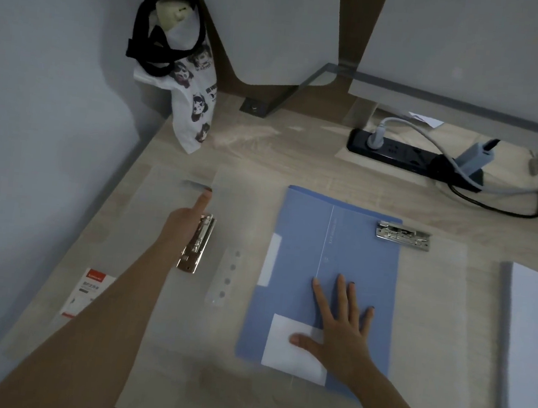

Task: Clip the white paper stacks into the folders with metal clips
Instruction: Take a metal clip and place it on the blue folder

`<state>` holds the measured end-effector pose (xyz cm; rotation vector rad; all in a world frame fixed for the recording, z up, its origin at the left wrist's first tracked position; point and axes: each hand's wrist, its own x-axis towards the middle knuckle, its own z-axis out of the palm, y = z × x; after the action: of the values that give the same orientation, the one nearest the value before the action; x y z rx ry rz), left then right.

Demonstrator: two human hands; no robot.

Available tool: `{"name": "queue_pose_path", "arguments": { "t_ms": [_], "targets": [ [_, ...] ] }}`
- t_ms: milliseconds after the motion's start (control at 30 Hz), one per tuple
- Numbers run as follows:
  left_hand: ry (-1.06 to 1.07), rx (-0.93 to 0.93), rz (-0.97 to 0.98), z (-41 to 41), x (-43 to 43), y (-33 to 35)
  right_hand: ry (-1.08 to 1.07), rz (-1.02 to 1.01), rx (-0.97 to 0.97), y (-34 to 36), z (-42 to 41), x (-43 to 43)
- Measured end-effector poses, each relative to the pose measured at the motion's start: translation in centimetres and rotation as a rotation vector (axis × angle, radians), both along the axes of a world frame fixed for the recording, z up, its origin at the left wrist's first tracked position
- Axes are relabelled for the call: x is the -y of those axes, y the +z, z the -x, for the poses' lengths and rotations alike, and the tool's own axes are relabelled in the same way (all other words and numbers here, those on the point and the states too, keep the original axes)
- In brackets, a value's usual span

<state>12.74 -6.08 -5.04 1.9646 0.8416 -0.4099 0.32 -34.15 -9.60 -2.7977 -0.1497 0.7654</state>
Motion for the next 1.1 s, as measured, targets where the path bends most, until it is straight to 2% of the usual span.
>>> {"name": "queue_pose_path", "arguments": {
  "t_ms": [100, 267, 433, 500, 567, 600, 667, 733, 900, 1100],
  "targets": [
    [-0.075, 0.035, -0.143, -0.7, 0.4, -0.6, -0.043, 0.076, 0.019, -0.1, -0.1, -0.2],
    [-0.053, 0.102, -0.194, -1.4, 1.3, -1.0, -0.087, 0.063, 0.046, 0.2, 0.3, -0.5],
    [0.015, 0.512, -0.368, -0.4, 5.2, 0.3, -0.087, 0.05, 0.103, 0.3, 0.3, 0.0],
    [-0.162, 0.715, -0.361, 0.3, 8.5, 0.8, -0.123, -0.048, 0.135, 1.2, -0.4, 0.8],
    [-0.453, 0.788, -0.358, 0.9, 12.0, 0.2, -0.244, -0.207, 0.106, 2.3, -1.4, 2.0],
    [-0.6, 0.803, -0.366, 1.1, 13.8, -0.7, -0.316, -0.251, 0.163, 2.5, -2.0, 2.8],
    [-0.857, 0.765, -0.434, 1.6, 16.9, -2.4, -0.428, -0.274, 0.268, 2.8, -3.5, 4.6],
    [-1.0, 0.64, -0.573, 2.1, 19.3, -4.3, -0.469, -0.255, 0.293, 2.9, -5.4, 6.1],
    [-1.019, 0.422, -0.656, 2.5, 21.8, -6.7, -0.357, -0.156, 0.376, 2.6, -9.6, 8.0],
    [-0.993, 0.464, -0.7, 2.8, 21.9, -7.7, -0.265, -0.055, 0.337, 0.6, -11.1, 8.7]
  ]
}}
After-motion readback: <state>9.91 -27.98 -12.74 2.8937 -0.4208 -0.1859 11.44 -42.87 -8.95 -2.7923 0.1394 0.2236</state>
